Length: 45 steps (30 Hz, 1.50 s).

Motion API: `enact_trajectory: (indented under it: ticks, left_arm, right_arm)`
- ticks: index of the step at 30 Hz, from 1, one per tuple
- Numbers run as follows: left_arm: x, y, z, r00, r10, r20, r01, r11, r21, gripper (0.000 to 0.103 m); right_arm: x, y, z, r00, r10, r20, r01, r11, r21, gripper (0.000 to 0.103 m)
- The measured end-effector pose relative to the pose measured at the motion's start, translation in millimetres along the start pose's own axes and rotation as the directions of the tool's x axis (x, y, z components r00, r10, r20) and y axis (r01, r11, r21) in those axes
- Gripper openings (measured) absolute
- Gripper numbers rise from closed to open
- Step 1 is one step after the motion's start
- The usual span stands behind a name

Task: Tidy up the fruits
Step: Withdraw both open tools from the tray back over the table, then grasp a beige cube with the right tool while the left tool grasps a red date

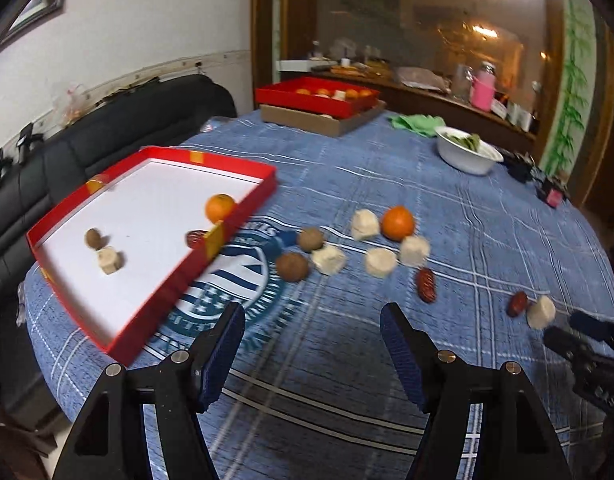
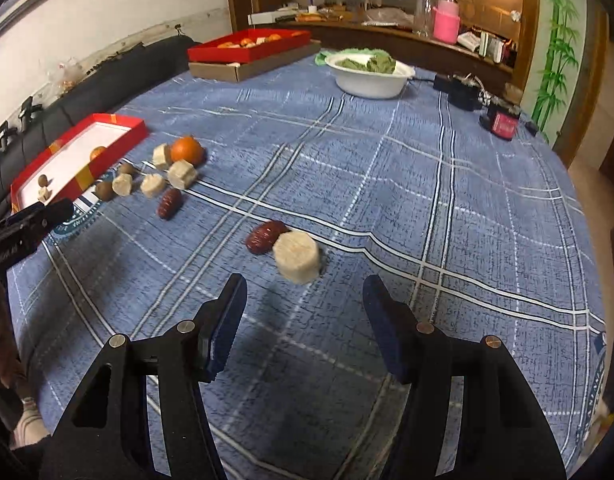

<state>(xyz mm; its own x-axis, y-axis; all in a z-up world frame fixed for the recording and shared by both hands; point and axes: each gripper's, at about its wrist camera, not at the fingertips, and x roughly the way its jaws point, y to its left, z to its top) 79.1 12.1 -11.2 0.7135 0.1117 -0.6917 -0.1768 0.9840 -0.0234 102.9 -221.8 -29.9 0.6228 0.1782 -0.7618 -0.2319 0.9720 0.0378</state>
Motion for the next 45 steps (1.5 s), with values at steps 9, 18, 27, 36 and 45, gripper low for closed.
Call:
enact_trajectory:
  ticks: [9,18,27,36,45]
  left_arm:
    - [2,-42,5,0.998,-0.07,-0.008,0.07,0.994,0.08,0.068]
    - [31,-136,11,0.966,-0.229,-0.118,0.25,0.943,0.221,0.061]
    - [50,-156,7,0.95,-0.245,-0.193,0.288,0.925,0.247,0.016]
    - [16,-101,2,0.952,-0.28,-0.126,0.296,0.946,0.134,0.015]
    - [-9,-55,-8,0.968,-0.247,-0.051,0.251,0.963,0.099,0.015]
  right_arm:
    - [27,-3,17,0.999,0.025,-0.035,-0.024,1.0,0.01,0.024]
    - [-3,-54,25,0.993,0.017,0.117,-0.043,0.974,0.224,0.024]
    - [-11,-51,26,0.987,0.059,0.152,-0.091,0.972,0.215,0.024]
    - [-5,-33,25,0.988,0.052,0.143,-0.069,0.991,0.118,0.024]
    - [9,2,21,0.998,-0.029,0.053,0.029,1.0,-0.002,0.024]
